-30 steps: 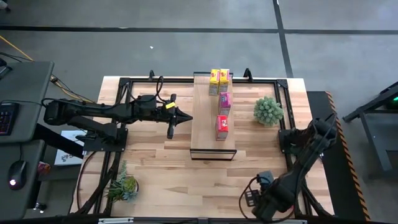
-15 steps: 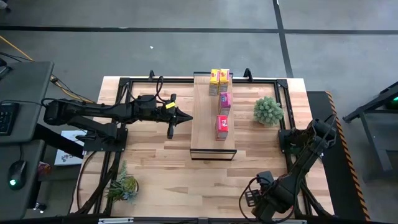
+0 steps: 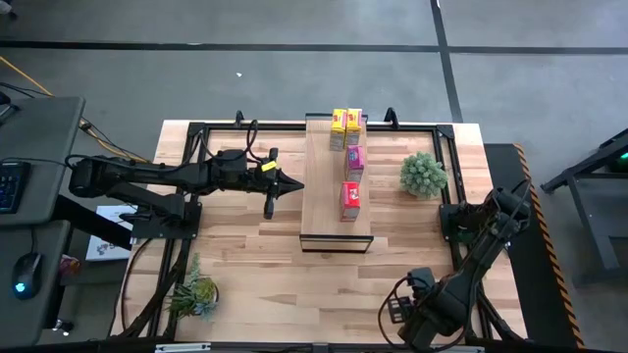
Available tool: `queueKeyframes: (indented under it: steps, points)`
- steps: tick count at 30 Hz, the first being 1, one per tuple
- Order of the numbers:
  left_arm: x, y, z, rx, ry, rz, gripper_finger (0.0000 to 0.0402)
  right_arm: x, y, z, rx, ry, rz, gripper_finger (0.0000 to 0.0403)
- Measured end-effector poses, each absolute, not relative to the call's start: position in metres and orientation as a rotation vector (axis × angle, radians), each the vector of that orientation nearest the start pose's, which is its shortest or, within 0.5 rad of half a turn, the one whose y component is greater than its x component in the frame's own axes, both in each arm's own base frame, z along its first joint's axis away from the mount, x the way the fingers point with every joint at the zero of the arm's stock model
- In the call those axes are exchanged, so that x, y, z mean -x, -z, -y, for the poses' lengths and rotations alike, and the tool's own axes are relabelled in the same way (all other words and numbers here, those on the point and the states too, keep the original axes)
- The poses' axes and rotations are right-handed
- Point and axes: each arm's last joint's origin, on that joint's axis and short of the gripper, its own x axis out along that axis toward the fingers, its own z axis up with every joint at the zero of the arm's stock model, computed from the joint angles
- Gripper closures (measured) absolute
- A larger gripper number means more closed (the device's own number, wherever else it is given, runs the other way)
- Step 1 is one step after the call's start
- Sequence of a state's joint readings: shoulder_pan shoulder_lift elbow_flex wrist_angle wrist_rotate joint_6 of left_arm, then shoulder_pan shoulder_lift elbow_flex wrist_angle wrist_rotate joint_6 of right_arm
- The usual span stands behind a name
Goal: Stack cereal on shelf
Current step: Put the pink cereal box on the shelf
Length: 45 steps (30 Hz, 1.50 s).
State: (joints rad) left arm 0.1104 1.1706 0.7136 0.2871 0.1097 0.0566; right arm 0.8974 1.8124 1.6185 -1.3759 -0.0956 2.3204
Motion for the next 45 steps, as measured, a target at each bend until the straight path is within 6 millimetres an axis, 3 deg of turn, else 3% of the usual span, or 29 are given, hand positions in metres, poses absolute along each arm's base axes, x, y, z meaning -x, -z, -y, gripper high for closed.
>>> queueKeyframes:
  steps: [17,24,28,32,38,41,45]
  points:
    - [-0.257,-0.275,-0.025,-0.036,0.004,-0.178,0.0401,-0.206,-0.236,-0.264,-1.115,1.131,-1.397,0.0147]
    - [-0.253,-0.260,-0.025,-0.079,0.036,-0.352,0.0401,-0.208,-0.218,-0.265,-1.148,1.068,-1.400,0.0147]
    - [-0.247,-0.269,-0.025,-0.090,0.005,-0.413,0.0401,-0.208,-0.217,-0.265,-1.137,1.055,-1.404,0.0149]
    - [-0.234,-0.282,-0.027,-0.082,-0.124,-0.397,0.0401,-0.208,-0.217,-0.266,-1.128,1.039,-1.412,0.0179]
    - [-0.215,-0.296,-0.031,-0.073,-0.274,-0.285,0.0401,-0.209,-0.220,-0.268,-1.131,0.993,-1.424,0.0272]
    - [-0.205,-0.290,-0.038,-0.062,-0.314,-0.186,0.0401,-0.213,-0.231,-0.271,-1.132,0.926,-1.427,0.0307]
    - [-0.187,-0.292,-0.047,-0.046,-0.383,-0.037,0.0402,-0.227,-0.258,-0.274,-1.115,0.760,-1.331,0.0319]
